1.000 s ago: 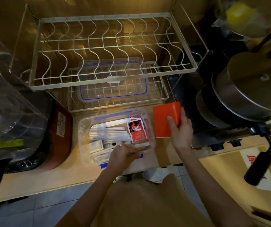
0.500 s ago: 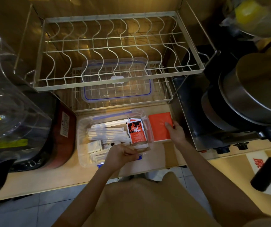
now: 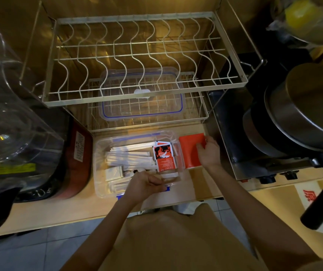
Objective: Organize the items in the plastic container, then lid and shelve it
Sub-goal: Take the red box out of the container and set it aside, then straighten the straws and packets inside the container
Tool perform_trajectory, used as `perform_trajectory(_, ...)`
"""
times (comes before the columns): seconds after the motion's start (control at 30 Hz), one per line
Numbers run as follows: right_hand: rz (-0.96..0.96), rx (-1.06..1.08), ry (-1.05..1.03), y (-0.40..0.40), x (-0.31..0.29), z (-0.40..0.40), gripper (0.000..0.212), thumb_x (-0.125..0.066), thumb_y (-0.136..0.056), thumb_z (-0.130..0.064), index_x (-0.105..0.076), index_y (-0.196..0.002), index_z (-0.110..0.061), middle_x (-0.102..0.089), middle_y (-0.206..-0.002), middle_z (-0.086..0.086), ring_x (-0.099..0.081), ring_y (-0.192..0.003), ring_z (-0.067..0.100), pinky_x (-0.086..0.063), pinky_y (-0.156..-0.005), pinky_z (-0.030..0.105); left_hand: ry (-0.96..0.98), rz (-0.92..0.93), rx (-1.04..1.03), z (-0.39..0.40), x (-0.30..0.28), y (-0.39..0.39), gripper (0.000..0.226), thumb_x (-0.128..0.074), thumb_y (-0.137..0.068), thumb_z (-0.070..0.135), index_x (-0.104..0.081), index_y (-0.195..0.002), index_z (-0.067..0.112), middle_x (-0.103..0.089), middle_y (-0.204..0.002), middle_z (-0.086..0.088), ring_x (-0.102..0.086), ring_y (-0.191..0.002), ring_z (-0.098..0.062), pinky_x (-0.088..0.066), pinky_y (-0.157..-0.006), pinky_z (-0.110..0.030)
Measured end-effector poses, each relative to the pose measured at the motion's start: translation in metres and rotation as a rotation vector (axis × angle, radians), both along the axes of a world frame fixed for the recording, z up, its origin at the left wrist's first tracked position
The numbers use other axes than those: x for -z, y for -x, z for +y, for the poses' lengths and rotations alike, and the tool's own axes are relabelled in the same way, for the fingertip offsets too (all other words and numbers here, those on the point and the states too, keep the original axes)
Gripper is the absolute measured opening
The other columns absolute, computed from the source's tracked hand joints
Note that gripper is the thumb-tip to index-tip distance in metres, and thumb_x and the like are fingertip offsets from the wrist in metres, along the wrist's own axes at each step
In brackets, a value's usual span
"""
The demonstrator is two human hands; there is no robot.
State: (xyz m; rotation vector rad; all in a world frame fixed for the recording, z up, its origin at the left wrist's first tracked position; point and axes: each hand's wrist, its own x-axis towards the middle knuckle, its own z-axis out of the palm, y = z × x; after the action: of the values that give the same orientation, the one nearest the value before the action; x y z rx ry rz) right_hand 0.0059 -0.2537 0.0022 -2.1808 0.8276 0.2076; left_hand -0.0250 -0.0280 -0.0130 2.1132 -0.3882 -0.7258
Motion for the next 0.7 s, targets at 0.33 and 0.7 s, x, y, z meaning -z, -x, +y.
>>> perform_trajectory(0.33, -0.353, -0.483, 0.001, -0.012, -0.033, 0.074, 0.021, -0.051, -0.090, -0.009, -0.062, -0.109, -0.008, -0.060, -0.114, 0.008, -0.052, -0.109, 0.019, -0.038, -0.089, 0.024, -0.157, -0.108, -0.188, 0.018, -0.024, 0.011, 0.047, -0.056, -0.081, 0.050, -0.065, -0.114, 0.019, -0.070, -0.114, -0.004, -0.064, -0.100, -0.018, -0.047, -0.083, -0.027)
perform_trajectory(0.7, -0.020, -1.070, 0.009, -0.020, 0.008, 0.157, 0.041, -0.058, -0.087, -0.017, -0.055, -0.127, -0.010, -0.058, -0.129, 0.012, -0.051, -0.120, 0.027, -0.043, -0.098, 0.035, -0.598, -0.344, -0.230, 0.052, -0.005, 0.050, 0.052, -0.029, -0.085, 0.050, -0.063, -0.112, 0.021, -0.068, -0.116, -0.003, -0.058, -0.115, -0.026, -0.037, -0.104, -0.045)
